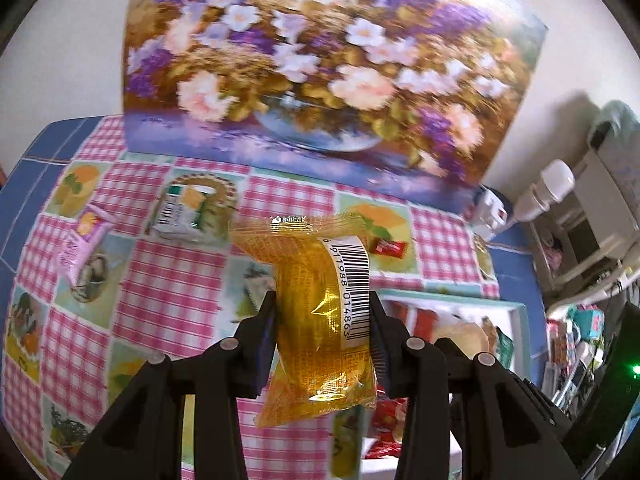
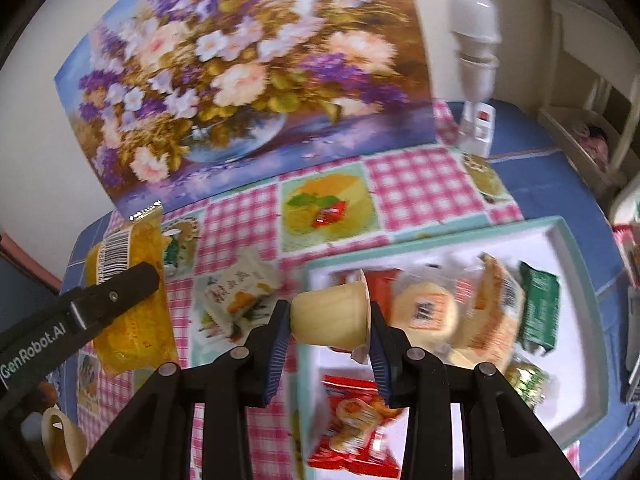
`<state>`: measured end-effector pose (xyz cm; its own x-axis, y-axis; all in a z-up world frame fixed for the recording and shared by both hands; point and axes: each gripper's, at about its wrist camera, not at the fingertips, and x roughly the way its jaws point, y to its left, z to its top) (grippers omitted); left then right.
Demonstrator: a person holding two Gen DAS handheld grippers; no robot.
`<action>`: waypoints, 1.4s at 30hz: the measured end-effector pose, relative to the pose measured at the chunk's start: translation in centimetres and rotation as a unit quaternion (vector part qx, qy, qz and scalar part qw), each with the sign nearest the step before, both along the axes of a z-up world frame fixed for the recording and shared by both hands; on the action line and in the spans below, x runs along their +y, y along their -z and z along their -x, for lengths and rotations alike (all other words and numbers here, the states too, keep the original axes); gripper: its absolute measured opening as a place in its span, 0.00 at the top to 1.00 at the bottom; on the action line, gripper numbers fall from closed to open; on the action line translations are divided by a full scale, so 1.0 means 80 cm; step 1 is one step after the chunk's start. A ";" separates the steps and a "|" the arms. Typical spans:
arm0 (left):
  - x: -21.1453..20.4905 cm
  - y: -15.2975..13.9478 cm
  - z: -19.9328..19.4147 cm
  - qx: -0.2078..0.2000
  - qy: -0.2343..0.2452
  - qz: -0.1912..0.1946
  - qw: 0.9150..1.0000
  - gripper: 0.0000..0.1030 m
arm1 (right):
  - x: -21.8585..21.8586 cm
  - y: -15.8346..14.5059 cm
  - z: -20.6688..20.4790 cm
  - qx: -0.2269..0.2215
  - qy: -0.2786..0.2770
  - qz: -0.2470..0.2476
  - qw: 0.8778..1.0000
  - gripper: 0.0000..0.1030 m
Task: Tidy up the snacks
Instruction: 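Carry the yellow pack and the pudding cup over the white tray, then open the left gripper to drop the yellow pack while the right gripper releases the cup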
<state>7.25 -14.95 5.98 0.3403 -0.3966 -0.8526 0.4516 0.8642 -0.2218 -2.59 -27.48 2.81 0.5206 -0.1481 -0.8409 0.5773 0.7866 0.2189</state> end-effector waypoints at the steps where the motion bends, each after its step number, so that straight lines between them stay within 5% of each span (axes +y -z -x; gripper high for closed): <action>1: -0.006 0.001 0.005 0.000 0.007 -0.001 1.000 0.58 | -0.006 0.000 0.007 0.001 0.007 -0.001 1.000 0.62; 21: -0.113 0.021 0.099 0.005 0.147 -0.036 0.988 0.58 | -0.092 -0.020 0.120 -0.014 0.125 -0.006 0.992 0.61; 42: -0.149 0.066 0.144 0.046 0.187 -0.088 0.977 0.56 | -0.122 0.034 0.149 0.032 0.159 -0.077 0.984 0.61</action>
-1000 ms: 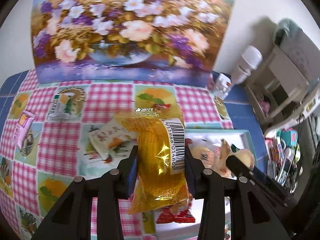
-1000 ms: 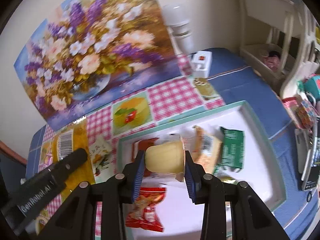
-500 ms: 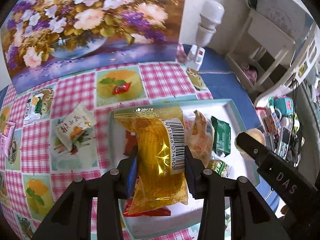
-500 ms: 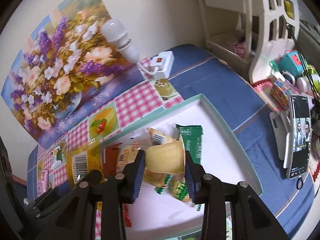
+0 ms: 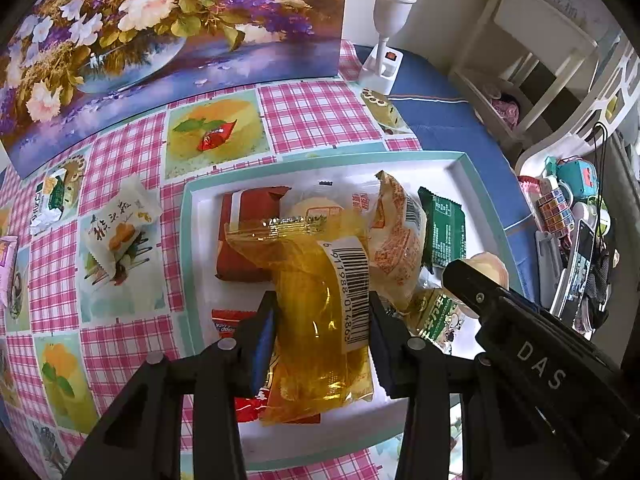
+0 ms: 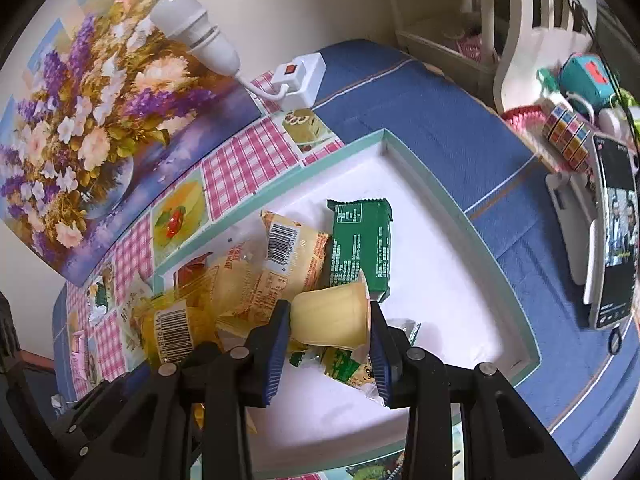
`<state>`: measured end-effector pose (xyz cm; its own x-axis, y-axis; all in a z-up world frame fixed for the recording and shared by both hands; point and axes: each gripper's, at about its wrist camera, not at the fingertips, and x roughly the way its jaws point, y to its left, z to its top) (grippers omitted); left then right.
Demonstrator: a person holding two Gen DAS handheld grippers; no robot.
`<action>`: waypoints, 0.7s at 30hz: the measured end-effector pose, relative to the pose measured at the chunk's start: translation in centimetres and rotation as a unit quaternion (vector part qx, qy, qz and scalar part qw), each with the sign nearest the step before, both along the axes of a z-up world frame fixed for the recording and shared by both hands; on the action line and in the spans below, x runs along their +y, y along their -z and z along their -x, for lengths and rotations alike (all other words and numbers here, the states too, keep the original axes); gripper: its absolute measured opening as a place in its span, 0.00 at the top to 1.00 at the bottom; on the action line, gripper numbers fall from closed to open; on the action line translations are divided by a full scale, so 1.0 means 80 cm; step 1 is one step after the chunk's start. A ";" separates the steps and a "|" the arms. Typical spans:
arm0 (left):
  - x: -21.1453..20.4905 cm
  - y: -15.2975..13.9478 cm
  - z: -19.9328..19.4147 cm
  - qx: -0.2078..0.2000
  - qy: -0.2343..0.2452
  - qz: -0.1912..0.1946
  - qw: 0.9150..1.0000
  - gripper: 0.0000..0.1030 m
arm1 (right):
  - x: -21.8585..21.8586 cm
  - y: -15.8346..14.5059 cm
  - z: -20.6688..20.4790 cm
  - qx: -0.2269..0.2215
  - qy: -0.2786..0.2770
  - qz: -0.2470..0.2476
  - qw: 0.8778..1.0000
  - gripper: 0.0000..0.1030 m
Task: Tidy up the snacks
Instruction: 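Open the left gripper to drop the yellow pack while the right gripper releases the cup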
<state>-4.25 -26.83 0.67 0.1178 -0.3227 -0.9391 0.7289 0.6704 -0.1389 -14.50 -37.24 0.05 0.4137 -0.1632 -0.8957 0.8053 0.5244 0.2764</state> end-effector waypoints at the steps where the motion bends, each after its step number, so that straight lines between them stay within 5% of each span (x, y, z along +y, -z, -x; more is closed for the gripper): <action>1: 0.000 -0.001 0.000 -0.001 -0.001 0.000 1.000 0.55 | 0.000 0.000 0.001 -0.001 0.001 -0.001 1.000 0.61; 14: 0.003 -0.006 0.002 -0.013 -0.011 -0.013 1.000 0.34 | -0.004 -0.001 0.004 -0.005 0.009 -0.009 1.000 0.61; 21: 0.015 -0.010 -0.004 -0.010 -0.027 -0.012 1.000 0.33 | -0.004 0.000 0.001 -0.002 0.007 -0.012 1.000 0.61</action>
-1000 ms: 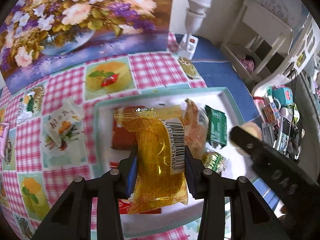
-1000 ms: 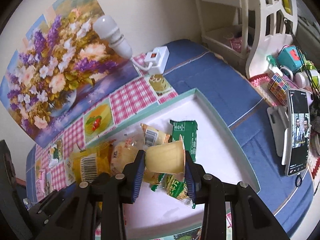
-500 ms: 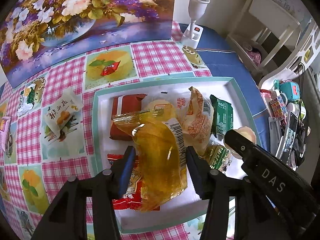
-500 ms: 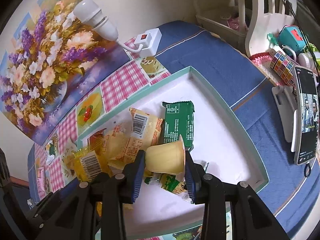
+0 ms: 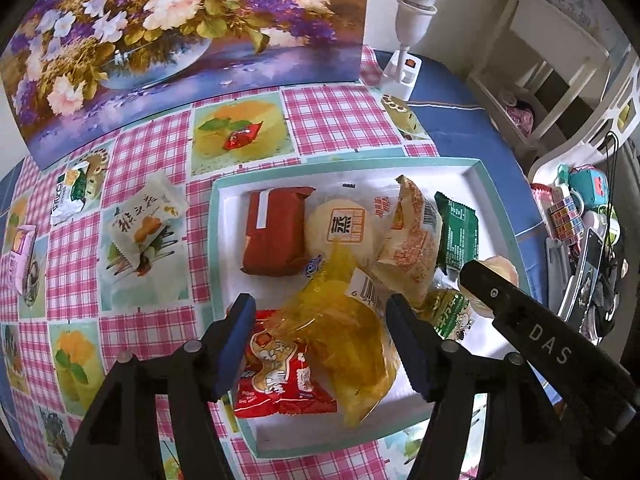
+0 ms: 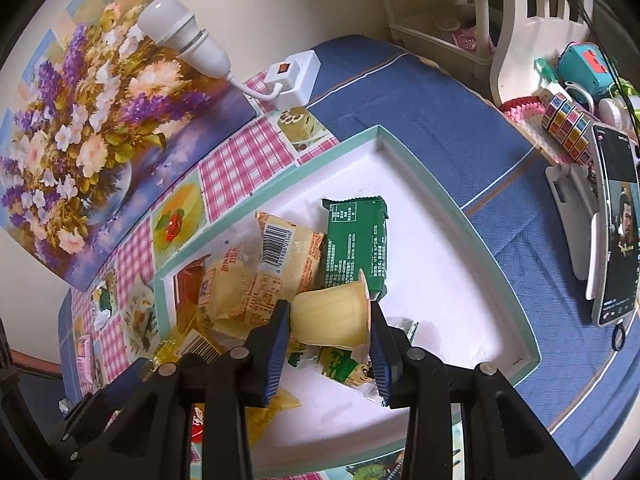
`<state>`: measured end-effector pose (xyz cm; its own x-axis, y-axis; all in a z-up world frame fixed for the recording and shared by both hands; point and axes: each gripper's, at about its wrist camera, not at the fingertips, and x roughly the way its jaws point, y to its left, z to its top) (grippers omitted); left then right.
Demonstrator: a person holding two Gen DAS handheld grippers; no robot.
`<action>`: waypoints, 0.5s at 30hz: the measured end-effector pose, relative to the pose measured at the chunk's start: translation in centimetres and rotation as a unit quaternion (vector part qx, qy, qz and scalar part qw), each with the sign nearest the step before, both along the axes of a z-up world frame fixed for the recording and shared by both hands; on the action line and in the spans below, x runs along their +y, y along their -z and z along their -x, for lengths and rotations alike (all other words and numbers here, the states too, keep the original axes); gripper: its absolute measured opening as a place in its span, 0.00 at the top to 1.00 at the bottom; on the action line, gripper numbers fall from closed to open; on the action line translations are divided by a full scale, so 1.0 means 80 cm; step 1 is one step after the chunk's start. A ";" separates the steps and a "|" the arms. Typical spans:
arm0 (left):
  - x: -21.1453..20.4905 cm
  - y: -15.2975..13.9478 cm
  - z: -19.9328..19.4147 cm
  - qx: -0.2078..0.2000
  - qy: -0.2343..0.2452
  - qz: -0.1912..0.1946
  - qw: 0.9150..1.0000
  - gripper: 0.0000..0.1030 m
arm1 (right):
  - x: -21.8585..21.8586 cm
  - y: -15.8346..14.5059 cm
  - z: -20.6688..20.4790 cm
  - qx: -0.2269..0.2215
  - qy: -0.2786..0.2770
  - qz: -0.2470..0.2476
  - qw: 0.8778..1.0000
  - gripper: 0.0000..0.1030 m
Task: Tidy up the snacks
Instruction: 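Open the left gripper to drop the yellow pack while the right gripper releases the cup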
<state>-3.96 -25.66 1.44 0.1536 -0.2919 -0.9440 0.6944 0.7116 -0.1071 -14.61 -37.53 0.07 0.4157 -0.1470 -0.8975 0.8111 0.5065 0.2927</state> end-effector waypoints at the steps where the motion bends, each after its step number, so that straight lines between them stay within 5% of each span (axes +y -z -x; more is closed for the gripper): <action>1: 0.002 -0.001 -0.001 0.002 -0.003 0.002 1.000 0.33 | 0.000 0.000 0.000 0.001 0.000 0.001 1.000 0.61; 8: 0.023 -0.008 -0.019 -0.002 -0.031 0.014 0.999 0.33 | 0.000 0.000 -0.003 0.009 0.000 0.005 1.000 0.61; 15: 0.060 -0.008 -0.045 -0.017 -0.080 0.011 0.997 0.30 | -0.002 0.000 0.000 0.016 0.014 0.004 1.000 0.46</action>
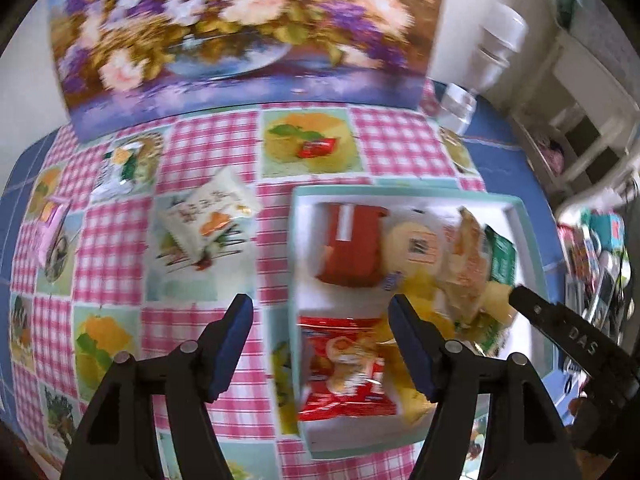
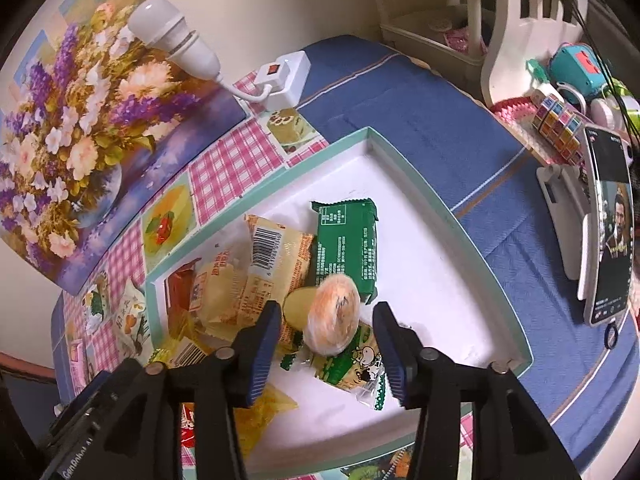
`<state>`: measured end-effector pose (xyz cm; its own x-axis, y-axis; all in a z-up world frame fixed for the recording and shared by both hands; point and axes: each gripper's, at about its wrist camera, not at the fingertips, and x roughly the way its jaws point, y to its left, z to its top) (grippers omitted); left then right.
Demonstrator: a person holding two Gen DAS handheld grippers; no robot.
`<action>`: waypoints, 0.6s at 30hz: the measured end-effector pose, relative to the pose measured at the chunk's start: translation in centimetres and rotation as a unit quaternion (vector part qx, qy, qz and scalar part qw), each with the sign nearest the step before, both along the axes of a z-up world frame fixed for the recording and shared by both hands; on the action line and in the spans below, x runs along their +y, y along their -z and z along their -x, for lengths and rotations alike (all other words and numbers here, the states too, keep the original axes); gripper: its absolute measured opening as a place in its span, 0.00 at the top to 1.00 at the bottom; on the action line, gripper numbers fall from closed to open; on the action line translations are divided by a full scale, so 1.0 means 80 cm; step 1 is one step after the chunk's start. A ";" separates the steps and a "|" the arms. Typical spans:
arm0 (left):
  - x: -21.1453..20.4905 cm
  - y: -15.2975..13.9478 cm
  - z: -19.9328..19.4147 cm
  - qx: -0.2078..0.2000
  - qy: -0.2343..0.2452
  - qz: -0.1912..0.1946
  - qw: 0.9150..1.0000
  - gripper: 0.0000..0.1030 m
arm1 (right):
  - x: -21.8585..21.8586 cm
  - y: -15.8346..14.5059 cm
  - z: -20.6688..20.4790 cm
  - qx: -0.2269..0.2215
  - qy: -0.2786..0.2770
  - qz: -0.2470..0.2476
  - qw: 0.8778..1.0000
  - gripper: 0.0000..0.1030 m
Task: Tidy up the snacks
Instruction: 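Open the left gripper to drop the yellow pack while the right gripper releases the cup, then withdraw both grippers from the tray back toward the remaining snacks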
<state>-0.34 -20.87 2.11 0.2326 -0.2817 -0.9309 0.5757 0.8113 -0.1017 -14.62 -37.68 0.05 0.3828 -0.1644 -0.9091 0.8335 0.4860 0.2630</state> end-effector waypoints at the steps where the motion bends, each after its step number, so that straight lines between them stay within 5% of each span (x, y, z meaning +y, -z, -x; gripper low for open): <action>1: 0.007 -0.001 -0.004 0.002 -0.012 0.004 1.000 0.30 | 0.002 0.000 -0.002 0.002 -0.002 0.000 1.000 0.41; 3: 0.022 -0.002 -0.013 0.003 -0.039 0.009 0.999 0.05 | 0.005 0.000 -0.005 0.002 -0.009 0.003 1.000 0.30; 8: 0.066 -0.004 -0.034 -0.015 -0.110 0.005 0.994 0.04 | 0.015 -0.007 -0.010 -0.002 -0.022 0.028 0.999 0.00; 18: 0.154 -0.009 -0.082 -0.060 -0.210 -0.030 0.975 0.03 | 0.049 -0.008 -0.029 -0.008 -0.039 0.066 0.997 0.00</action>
